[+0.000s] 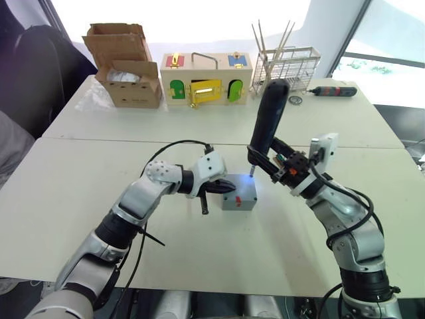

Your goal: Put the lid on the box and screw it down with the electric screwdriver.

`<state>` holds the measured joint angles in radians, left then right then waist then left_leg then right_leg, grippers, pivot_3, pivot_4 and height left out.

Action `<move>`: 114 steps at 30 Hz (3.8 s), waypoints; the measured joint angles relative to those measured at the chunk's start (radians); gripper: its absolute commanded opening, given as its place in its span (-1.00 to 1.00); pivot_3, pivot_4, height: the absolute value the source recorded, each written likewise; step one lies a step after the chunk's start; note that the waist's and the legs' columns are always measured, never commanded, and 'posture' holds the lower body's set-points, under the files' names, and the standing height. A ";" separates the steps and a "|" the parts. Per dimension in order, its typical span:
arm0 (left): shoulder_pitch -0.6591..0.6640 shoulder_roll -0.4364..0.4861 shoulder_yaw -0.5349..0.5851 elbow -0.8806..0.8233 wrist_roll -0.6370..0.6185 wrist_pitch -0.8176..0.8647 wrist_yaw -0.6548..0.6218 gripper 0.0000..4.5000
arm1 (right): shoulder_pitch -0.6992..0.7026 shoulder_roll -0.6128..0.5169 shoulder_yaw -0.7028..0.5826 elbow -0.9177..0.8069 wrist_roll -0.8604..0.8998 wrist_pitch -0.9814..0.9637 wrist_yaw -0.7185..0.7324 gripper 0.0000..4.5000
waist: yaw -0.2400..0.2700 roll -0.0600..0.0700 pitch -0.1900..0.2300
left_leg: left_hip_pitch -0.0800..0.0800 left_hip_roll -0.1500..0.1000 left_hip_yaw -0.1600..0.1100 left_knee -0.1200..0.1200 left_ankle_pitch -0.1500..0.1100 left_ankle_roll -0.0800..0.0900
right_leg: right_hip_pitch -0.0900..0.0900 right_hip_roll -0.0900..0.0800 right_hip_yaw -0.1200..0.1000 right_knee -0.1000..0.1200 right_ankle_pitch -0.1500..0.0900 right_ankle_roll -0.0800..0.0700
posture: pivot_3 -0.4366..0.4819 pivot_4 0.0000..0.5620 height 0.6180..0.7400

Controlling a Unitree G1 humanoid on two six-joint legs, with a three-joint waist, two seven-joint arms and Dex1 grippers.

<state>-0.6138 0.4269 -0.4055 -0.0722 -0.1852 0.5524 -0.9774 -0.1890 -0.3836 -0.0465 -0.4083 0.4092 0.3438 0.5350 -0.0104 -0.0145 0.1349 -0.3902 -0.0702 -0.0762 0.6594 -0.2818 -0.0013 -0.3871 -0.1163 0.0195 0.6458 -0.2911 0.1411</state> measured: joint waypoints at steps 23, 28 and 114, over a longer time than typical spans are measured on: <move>-0.010 -0.031 0.224 -0.014 -0.153 0.096 0.051 -1.00 | -0.404 -0.253 -0.338 -0.026 0.568 0.599 -0.177 -0.14 | -0.001 0.009 0.019 | -0.021 -0.001 -0.001 0.003 0.006 -0.009 | -0.019 -0.002 -0.001 0.002 0.000 0.000 | -0.05 -0.47 0.84; -0.009 0.023 0.214 -0.104 -0.175 0.131 0.028 -1.00 | -0.396 -0.484 -0.293 0.077 0.573 0.759 -0.118 -0.14 | 0.005 0.010 0.027 | -0.022 -0.002 0.000 0.004 0.003 -0.003 | -0.019 -0.003 -0.001 0.002 0.000 0.000 | -0.05 -0.47 0.84; 0.014 0.019 -0.008 0.080 0.028 0.032 0.114 -1.00 | -0.055 -0.414 0.162 -0.048 0.123 0.561 0.333 0.99 | 0.021 0.013 0.035 | -0.020 -0.002 0.002 0.008 0.006 -0.009 | -0.018 -0.003 -0.001 0.004 0.001 0.001 | -0.05 -0.47 0.84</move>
<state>-0.5998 0.4457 -0.4132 0.0081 -0.1572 0.5845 -0.8632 -0.2438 -0.7976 0.1153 -0.4563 0.5325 0.9052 0.8682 0.0110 -0.0014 0.1703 -0.4101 -0.0723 -0.0742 0.6671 -0.2762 -0.0099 -0.4049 -0.1190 0.0187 0.6500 -0.2902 0.1419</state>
